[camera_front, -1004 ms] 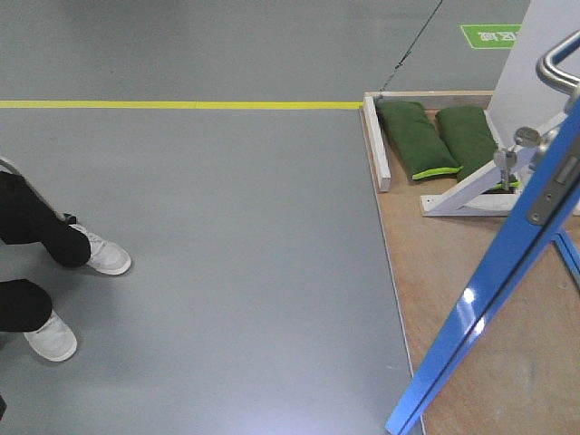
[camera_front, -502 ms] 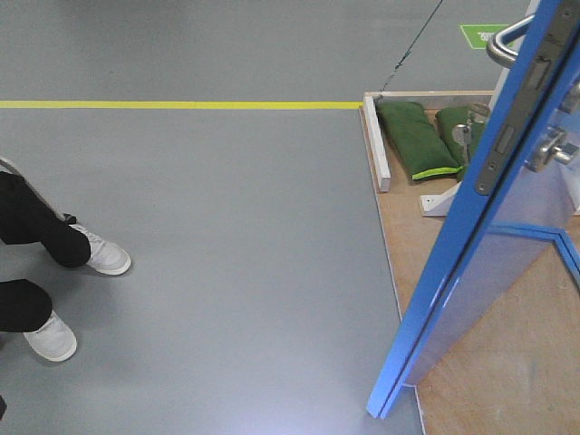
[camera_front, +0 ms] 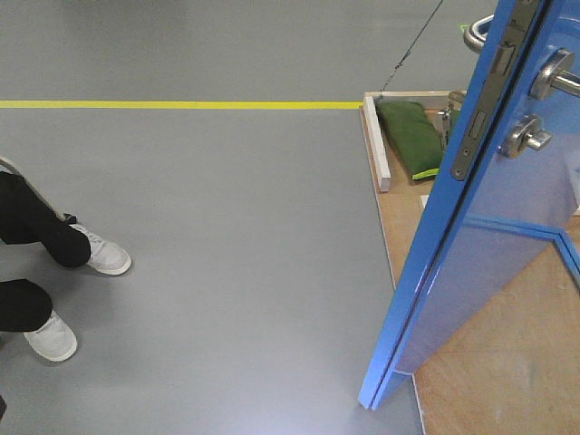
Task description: Move to blue door and open it
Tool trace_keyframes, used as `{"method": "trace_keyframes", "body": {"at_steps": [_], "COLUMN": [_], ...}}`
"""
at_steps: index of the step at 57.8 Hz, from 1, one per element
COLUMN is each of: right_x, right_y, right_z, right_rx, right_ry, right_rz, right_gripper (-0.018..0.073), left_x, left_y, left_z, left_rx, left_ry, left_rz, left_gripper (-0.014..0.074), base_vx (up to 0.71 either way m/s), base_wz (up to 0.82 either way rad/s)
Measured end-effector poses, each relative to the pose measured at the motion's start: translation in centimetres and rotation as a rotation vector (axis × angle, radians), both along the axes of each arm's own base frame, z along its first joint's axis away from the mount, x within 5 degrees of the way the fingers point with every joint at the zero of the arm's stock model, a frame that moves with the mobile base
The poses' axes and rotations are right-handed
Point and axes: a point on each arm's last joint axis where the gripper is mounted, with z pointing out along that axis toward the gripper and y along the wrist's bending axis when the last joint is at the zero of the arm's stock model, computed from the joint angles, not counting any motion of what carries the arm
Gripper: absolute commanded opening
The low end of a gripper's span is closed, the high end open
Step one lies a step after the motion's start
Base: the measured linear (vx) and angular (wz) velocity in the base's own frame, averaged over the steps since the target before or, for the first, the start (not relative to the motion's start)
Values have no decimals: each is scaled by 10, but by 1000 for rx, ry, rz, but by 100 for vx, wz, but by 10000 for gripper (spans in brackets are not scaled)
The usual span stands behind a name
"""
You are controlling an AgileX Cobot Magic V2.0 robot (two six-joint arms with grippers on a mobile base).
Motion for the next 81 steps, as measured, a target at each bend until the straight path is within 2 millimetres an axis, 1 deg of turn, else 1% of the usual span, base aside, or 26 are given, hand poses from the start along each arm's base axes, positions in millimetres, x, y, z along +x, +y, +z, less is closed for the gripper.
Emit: {"method": "trace_keyframes", "body": {"at_steps": [81], "right_x": [-1], "right_y": [-1], "right_z": [1], "right_rx": [-9], "right_ry": [-6], "right_rz": [-8], "right_gripper": [12], "left_x": [0], "left_y": [0], "left_z": [0], "left_rx": [0], "left_ry": [0], "left_rz": [0], "left_gripper": [73], "base_vx": [0], "base_wz": [0]}}
